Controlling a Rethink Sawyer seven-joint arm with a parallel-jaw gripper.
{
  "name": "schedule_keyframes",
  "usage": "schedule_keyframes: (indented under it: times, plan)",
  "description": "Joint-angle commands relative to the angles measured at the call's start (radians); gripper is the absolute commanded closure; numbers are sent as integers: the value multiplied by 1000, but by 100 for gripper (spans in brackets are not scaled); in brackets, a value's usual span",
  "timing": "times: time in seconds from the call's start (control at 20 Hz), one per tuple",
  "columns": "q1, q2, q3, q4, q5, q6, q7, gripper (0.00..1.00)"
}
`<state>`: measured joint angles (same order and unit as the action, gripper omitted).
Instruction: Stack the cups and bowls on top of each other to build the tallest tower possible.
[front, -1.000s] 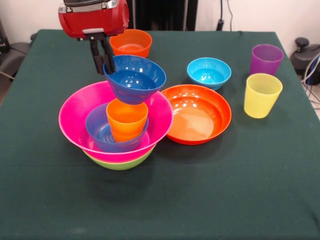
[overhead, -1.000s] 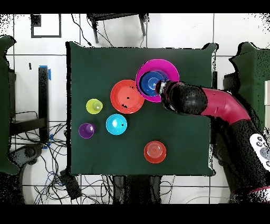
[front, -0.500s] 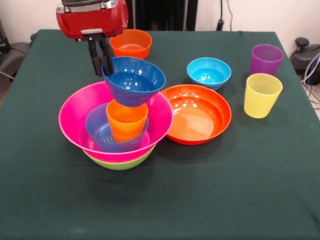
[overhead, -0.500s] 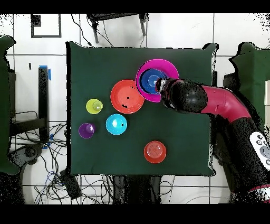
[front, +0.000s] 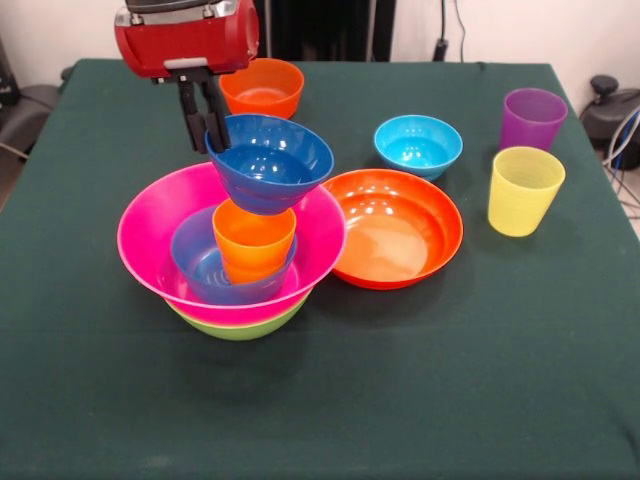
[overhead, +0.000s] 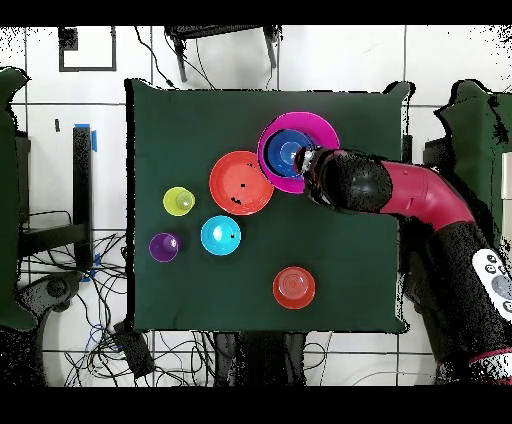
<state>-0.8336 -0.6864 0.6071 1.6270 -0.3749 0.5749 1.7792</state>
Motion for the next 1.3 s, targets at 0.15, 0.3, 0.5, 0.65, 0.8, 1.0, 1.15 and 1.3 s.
schedule_keyframes:
  times: [0.15, 0.3, 0.5, 0.65, 0.8, 1.0, 1.15, 1.3]
  plan:
    - [44, 58, -23, -39, -32, 77, -45, 100]
    - [45, 61, -21, -47, -29, 81, -46, 100]
    - [44, 62, -17, -57, -25, 93, -55, 100]
    - [43, 69, -14, -66, -26, 95, -63, 100]
    - [42, 77, -11, -81, -27, 102, -73, 100]
    - [36, 82, -7, -90, -27, 111, -86, 100]
    - [35, 84, -6, -96, -25, 118, -91, 100]
    - [35, 85, -5, -96, -25, 117, -92, 100]
